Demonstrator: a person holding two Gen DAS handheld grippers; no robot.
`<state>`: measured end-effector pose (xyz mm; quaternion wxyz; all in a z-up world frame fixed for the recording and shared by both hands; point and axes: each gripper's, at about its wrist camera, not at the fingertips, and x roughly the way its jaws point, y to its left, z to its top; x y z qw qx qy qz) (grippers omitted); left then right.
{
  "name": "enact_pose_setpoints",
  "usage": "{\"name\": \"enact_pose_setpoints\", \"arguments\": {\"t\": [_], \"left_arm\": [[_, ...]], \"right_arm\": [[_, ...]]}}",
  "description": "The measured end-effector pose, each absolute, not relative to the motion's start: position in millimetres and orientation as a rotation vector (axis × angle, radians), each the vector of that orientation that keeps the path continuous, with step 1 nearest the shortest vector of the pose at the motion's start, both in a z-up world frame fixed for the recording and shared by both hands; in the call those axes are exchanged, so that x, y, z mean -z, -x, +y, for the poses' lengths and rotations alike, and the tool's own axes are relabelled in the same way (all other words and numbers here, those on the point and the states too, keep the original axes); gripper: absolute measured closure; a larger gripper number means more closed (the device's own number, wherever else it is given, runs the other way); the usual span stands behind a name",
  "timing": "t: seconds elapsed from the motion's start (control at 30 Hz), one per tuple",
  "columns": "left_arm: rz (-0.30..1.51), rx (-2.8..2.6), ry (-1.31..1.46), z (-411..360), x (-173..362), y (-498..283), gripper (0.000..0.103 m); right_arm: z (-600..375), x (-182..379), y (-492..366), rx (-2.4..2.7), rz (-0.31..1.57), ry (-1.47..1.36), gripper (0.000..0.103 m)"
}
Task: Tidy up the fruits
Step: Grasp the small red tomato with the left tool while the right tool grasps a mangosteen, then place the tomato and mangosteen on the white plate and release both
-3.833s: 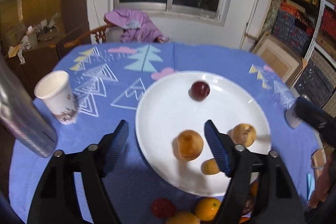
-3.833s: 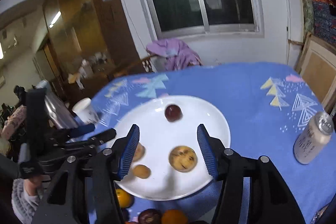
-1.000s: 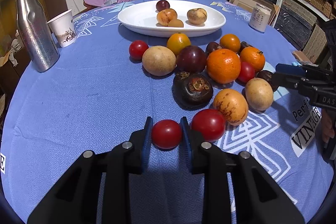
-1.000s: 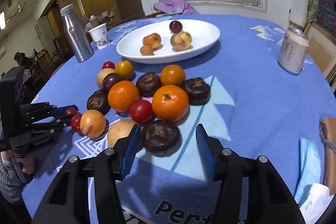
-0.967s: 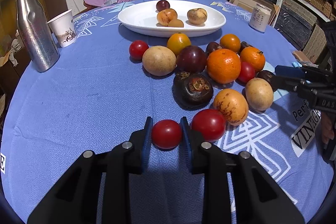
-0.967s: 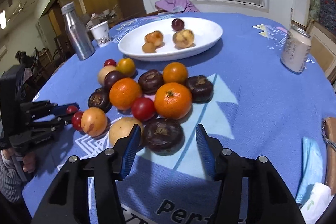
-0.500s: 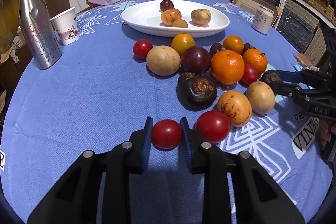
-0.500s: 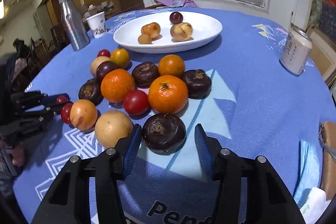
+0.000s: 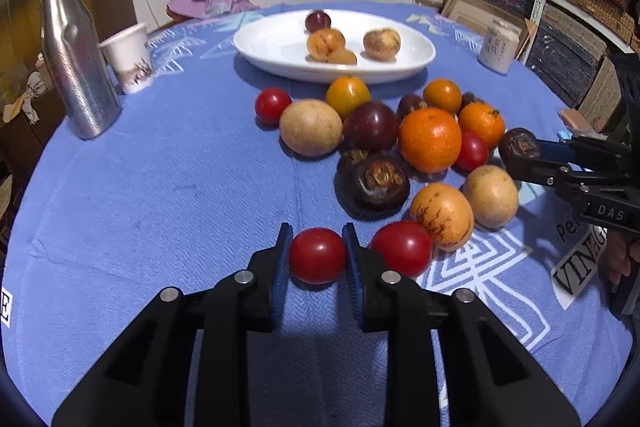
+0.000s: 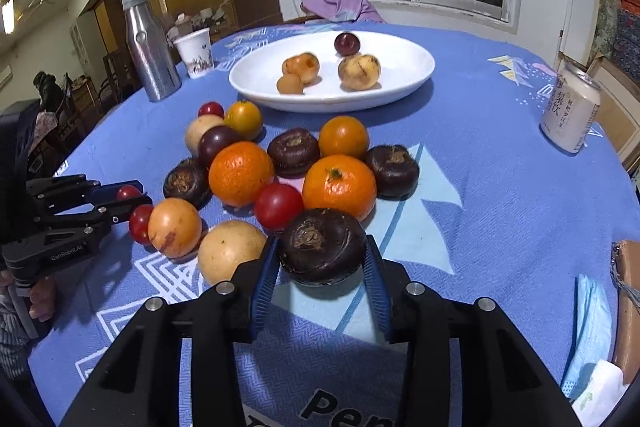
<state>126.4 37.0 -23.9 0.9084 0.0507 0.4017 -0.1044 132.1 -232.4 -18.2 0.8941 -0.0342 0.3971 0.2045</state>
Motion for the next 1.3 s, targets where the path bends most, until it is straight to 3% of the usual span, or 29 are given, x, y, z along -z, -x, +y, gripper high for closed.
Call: {"name": "enact_pose_setpoints", "arguments": {"t": [0.2,0.4,0.63,0.9,0.93,1.03,1.1,1.17,1.3], "left_arm": [[0.705,0.16,-0.149,29.8,-31.0,-143.8,0.078],[0.647,0.144,-0.075,17.2,-88.7,-227.4,0.078],[0.762,0.083,0.022,18.1,-46.4,-320.5,0.078],[0.84,0.084,-0.001,20.2,-2.3,-356.3,0.076],[0.85,0.086,-0.001,20.9,1.4,-357.7,0.074],[0.849,0.078,0.012,24.2,4.9,-357.8,0.05],[0.838,0.075,0.016,26.2,0.9,-354.8,0.046],[0.821,0.073,0.037,29.8,-8.8,-348.1,0.032],[0.764,0.047,0.077,42.7,-37.9,-321.0,0.023]], "right_arm": [[-257.9,-37.6,-140.3,-0.422,0.69,-0.058,0.061],[-257.3,-95.3,-203.9,-0.377,0.609,-0.121,0.061],[-245.2,-48.7,-302.9,-0.325,0.736,-0.198,0.061],[-236.6,2.6,-355.5,-0.297,0.827,-0.205,0.06],[-237.5,4.7,-356.5,-0.296,0.831,-0.214,0.059],[-242.6,2.4,-354.6,-0.298,0.823,-0.249,0.049],[-246.5,-7.1,-348.6,-0.293,0.794,-0.259,0.049],[-253.1,-24.9,-336.5,-0.305,0.755,-0.282,0.049],[-258.9,-80.1,-291.8,-0.366,0.626,-0.289,0.037]]}}
